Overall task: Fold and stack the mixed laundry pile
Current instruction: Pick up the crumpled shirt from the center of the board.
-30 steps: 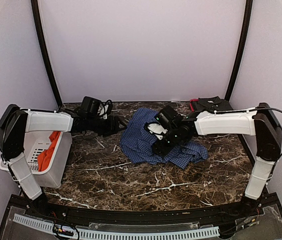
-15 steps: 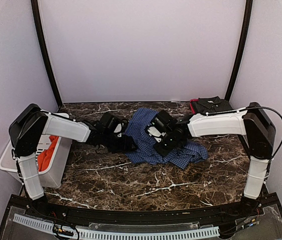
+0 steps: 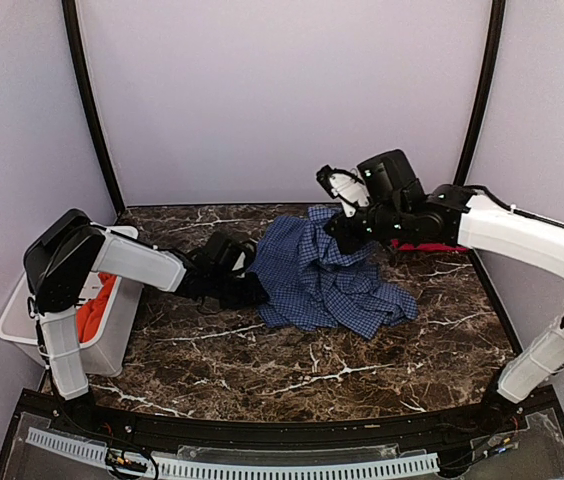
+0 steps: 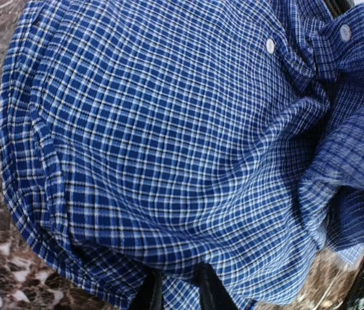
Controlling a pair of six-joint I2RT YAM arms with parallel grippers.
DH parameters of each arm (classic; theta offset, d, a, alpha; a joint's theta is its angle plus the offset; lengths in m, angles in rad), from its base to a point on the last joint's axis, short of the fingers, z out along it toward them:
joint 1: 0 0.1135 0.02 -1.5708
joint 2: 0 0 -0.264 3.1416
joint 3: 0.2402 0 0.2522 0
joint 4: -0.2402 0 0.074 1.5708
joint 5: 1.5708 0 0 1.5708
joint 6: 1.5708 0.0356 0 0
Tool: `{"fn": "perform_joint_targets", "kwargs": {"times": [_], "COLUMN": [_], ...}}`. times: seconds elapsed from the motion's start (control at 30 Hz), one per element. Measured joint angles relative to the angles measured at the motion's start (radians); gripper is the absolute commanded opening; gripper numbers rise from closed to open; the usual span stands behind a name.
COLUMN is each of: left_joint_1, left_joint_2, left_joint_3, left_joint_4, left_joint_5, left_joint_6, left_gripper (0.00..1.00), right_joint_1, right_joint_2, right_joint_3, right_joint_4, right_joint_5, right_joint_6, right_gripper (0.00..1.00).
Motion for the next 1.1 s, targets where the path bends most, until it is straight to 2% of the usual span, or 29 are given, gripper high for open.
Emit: {"fn": "perform_joint_targets", "kwargs": {"times": [0.07,0.2,0.47,0.67,0.73,0.8,0.83,0.87,0.93,1.0,1.07,1.1], "left_joint_1": [0.0,0.0,0.0,0.0,0.0,0.001,0.002,0.0,-0.016,-0.064,-0.135,-0.211], "left_joint_2": [-0.008,-0.102,-0.459,-0.735,-0.808,-0.835,-0.84,-0.838,-0.82,-0.781,-0.685,-0.643], "left_joint_3": [-0.006,-0.022,0.089,0.161,0.17,0.179,0.18,0.169,0.09,-0.031,-0.189,-0.236], "left_joint_4": [0.0,-0.029,-0.153,-0.227,-0.242,-0.255,-0.256,-0.24,-0.175,-0.085,0.045,0.072], "left_joint_5": [-0.017,-0.076,-0.232,-0.326,-0.325,-0.305,-0.277,-0.25,-0.191,-0.169,-0.201,-0.215], "left_joint_6": [0.011,0.075,0.28,0.398,0.426,0.449,0.454,0.45,0.441,0.44,0.463,0.48], "left_gripper": [0.0,0.0,0.0,0.0,0.11,0.46,0.54,0.69,0.88,0.98,0.99,0.99], "right_joint_1": [-0.029,-0.083,-0.108,-0.109,-0.109,-0.109,-0.109,-0.109,-0.109,-0.109,-0.109,-0.109], "right_joint_2": [-0.064,-0.178,-0.323,-0.471,-0.525,-0.554,-0.563,-0.569,-0.563,-0.534,-0.495,-0.472], "right_joint_3": [0.0,0.013,0.162,0.187,0.191,0.198,0.198,0.198,0.194,0.194,0.199,0.204], "right_joint_4": [0.01,0.013,0.012,-0.003,-0.027,-0.049,-0.055,-0.06,-0.068,-0.078,-0.088,-0.09], "right_joint_5": [-0.006,-0.004,0.049,0.109,0.116,0.118,0.118,0.118,0.118,0.122,0.131,0.139], "right_joint_6": [0.002,0.0,-0.042,-0.063,-0.062,-0.058,-0.056,-0.055,-0.045,-0.036,-0.033,-0.033], "right_gripper": [0.0,0.0,0.0,0.0,0.0,0.0,0.0,0.0,0.0,0.0,0.0,0.0]}}
